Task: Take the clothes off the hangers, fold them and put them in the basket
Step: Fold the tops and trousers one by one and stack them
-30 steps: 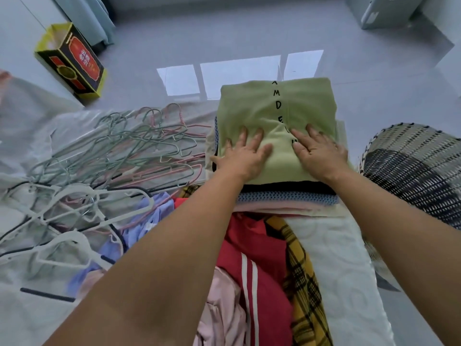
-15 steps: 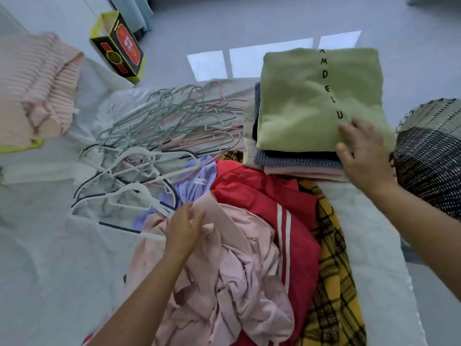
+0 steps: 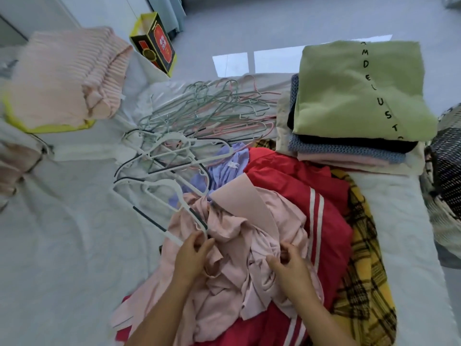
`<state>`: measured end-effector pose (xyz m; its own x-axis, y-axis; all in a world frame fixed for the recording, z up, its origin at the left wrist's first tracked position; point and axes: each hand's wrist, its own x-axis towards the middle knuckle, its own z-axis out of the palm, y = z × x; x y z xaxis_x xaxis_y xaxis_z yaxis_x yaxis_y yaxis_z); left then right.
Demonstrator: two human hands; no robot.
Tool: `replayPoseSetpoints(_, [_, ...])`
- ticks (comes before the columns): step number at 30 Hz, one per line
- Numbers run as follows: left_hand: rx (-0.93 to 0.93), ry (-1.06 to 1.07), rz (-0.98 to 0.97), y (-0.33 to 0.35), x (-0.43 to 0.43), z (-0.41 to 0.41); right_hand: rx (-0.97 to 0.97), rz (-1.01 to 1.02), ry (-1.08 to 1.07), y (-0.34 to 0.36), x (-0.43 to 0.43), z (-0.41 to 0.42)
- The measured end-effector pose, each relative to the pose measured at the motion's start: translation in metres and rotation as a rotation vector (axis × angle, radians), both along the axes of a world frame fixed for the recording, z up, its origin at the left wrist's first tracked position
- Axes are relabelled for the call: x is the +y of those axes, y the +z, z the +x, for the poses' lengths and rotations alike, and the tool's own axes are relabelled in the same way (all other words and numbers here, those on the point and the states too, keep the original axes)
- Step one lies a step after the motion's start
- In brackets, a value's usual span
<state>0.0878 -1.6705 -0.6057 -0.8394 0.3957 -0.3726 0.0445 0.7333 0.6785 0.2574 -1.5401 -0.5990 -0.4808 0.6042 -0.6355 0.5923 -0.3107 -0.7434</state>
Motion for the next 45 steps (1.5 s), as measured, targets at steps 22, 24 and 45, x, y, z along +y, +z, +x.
replayPoseSetpoints(22, [-0.082,0.04,0.096,0.005,0.011,-0.001,0.167,-0.259,-0.564,0.014,0.011,0.051])
replayPoseSetpoints(24, [-0.112,0.081,0.208,0.03,0.012,-0.008,0.141,-0.162,-0.529,0.016,0.007,0.052])
replayPoseSetpoints(45, [-0.431,-0.195,0.588,0.236,-0.093,0.086,0.419,0.212,0.068,0.274,-0.092,0.035])
